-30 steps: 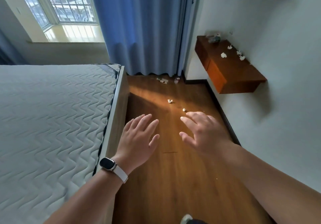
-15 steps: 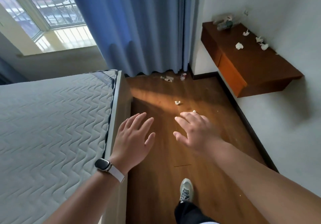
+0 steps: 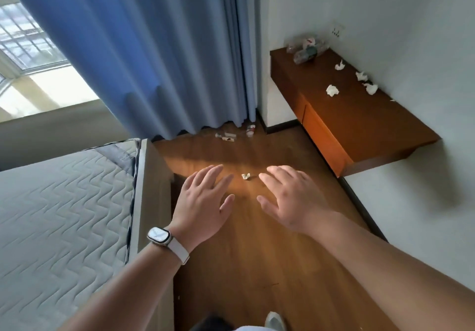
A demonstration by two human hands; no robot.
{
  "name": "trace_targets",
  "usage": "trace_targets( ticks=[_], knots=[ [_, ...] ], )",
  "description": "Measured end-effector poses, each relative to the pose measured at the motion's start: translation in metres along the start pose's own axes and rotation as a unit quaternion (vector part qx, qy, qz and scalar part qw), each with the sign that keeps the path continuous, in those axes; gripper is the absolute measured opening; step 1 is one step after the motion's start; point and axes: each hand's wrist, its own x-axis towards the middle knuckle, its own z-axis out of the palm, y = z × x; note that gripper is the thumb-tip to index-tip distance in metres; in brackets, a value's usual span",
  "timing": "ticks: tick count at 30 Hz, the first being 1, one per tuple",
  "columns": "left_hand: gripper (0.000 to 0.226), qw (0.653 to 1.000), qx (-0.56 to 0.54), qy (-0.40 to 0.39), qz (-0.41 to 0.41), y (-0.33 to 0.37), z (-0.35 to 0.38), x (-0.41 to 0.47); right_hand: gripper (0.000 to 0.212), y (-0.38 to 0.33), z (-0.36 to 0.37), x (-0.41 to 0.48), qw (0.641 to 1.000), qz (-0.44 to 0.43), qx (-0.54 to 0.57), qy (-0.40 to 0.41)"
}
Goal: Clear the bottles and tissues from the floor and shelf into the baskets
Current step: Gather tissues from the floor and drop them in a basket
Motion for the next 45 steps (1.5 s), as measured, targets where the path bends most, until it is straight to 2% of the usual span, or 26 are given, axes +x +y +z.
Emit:
trace_targets(
  ticks=[9, 14, 20, 23, 30, 37, 45],
  knots=[
    [0.043, 0.997, -0.038, -0.013, 0.064, -0.046, 0.048, 0.119, 0.059, 0.048, 0.015, 0.082, 0.996, 0.09, 0.005, -0.01],
    [0.047, 0.994, -0.069, -0.023, 0.079, -0.105, 0.092, 0.215, 0.059, 0.073, 0.034, 0.165, 0.99, 0.14, -0.018, -0.022],
    [0.046, 0.981, -0.104, -0.075, 0.146, -0.189, 0.152, 0.322, 0.057, 0.08, 0.054, 0.283, 0.978, 0.199, -0.002, -0.067],
    [0.045, 0.971, -0.129, -0.1, 0.172, -0.218, 0.18, 0.36, 0.053, 0.087, 0.062, 0.332, 0.97, 0.235, -0.023, -0.057],
    [0.044, 0.954, -0.151, -0.175, 0.189, -0.247, 0.248, 0.405, 0.053, 0.111, 0.107, 0.381, 0.947, 0.307, 0.003, -0.093],
    [0.048, 0.949, -0.125, -0.228, 0.179, -0.247, 0.362, 0.44, 0.056, 0.177, 0.207, 0.412, 0.936, 0.328, 0.036, -0.121],
    [0.048, 0.957, -0.117, -0.228, 0.139, -0.234, 0.564, 0.438, 0.051, 0.269, 0.402, 0.424, 0.935, 0.323, 0.072, -0.126]
  ],
)
